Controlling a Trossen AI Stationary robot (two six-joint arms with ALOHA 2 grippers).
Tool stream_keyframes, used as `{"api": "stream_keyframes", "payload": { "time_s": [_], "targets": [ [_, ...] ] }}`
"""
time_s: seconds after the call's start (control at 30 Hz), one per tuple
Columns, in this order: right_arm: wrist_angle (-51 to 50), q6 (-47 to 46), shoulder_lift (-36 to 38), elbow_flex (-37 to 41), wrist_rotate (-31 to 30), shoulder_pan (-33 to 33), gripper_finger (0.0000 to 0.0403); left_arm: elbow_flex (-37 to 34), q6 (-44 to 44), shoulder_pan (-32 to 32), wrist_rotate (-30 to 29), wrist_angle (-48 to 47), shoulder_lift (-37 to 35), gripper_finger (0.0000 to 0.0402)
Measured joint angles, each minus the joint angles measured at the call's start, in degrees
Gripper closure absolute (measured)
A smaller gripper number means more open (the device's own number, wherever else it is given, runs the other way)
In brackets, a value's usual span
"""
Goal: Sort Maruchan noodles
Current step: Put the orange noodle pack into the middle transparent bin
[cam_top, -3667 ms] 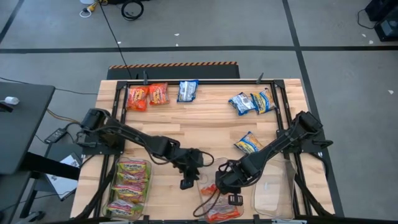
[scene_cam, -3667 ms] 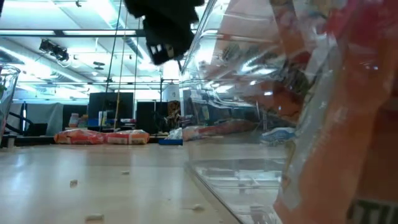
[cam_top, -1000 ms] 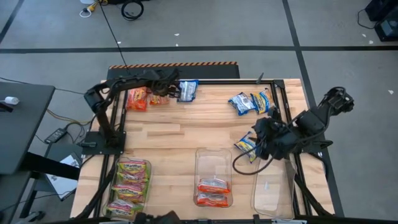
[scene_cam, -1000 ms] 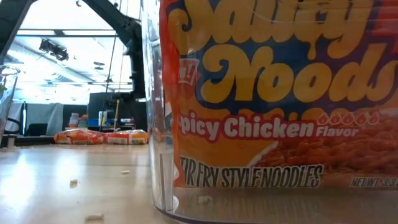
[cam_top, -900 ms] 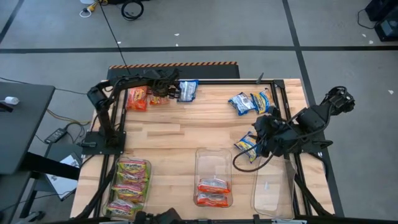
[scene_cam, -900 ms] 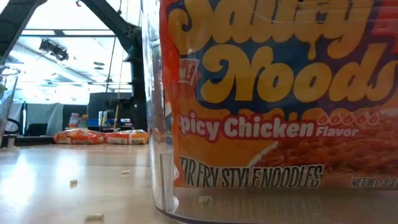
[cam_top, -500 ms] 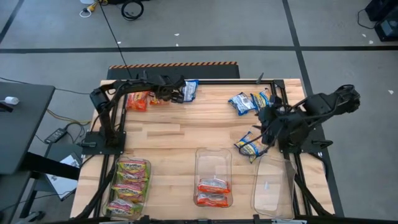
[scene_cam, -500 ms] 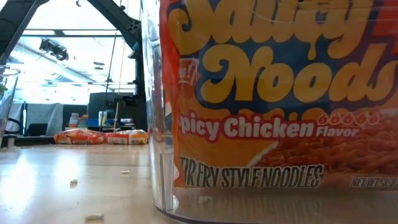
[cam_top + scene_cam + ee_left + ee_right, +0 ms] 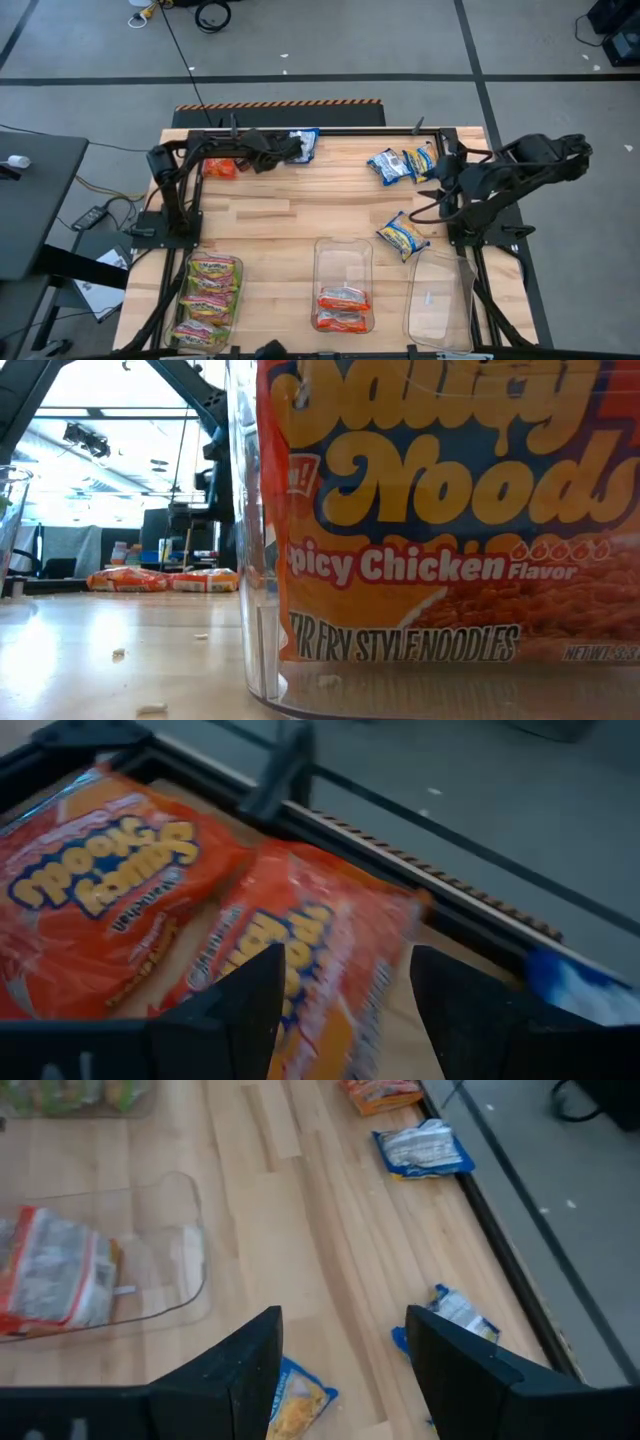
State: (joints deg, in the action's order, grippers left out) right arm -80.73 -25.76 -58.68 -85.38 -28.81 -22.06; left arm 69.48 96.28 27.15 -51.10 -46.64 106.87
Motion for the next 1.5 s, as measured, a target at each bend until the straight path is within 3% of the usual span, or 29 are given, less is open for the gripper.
{"api": "stream_keyframes", "payload": {
  "time_s": [0.27,0.5,0.7,0.87,1.0,1.1,1.33,1.5],
  "targets": [
    [0.0,1.6,0.6,0.0,0.4,0.0,0.0186,-6.4,-2.5,1.9,14.9,7.5,0.6,0.0182],
    [0.0,4.1,0.6,0.0,0.1,1.6,0.0186,-5.0,-2.4,-7.4,26.1,6.9,0.4,0.0182],
    [0.0,3.4,0.8,0.0,-1.0,3.0,0.0186,-1.6,2.6,-18.0,25.6,6.8,-1.6,0.0182],
    [0.2,5.3,0.7,0.0,-3.6,4.3,0.0186,-0.8,3.5,-20.9,22.7,3.6,-6.2,0.0182],
    [0.7,6.2,0.7,0.0,-3.9,6.0,0.0186,-0.8,5.9,-20.6,16.1,-4.0,-10.8,0.0182],
    [1.3,6.3,0.7,0.0,-3.8,7.0,0.0186,-0.9,3.5,-18.9,16.6,-6.1,-11.6,0.0182],
    [0.2,2.8,0.7,0.0,-1.4,7.5,0.0186,-3.5,-15.9,-10.5,29.5,-0.9,-15.1,0.0182],
    [-0.3,-0.9,1.0,1.4,-1.7,6.3,0.0186,-13.3,-27.2,-4.5,41.3,14.2,-23.4,0.0182]
  ]
}}
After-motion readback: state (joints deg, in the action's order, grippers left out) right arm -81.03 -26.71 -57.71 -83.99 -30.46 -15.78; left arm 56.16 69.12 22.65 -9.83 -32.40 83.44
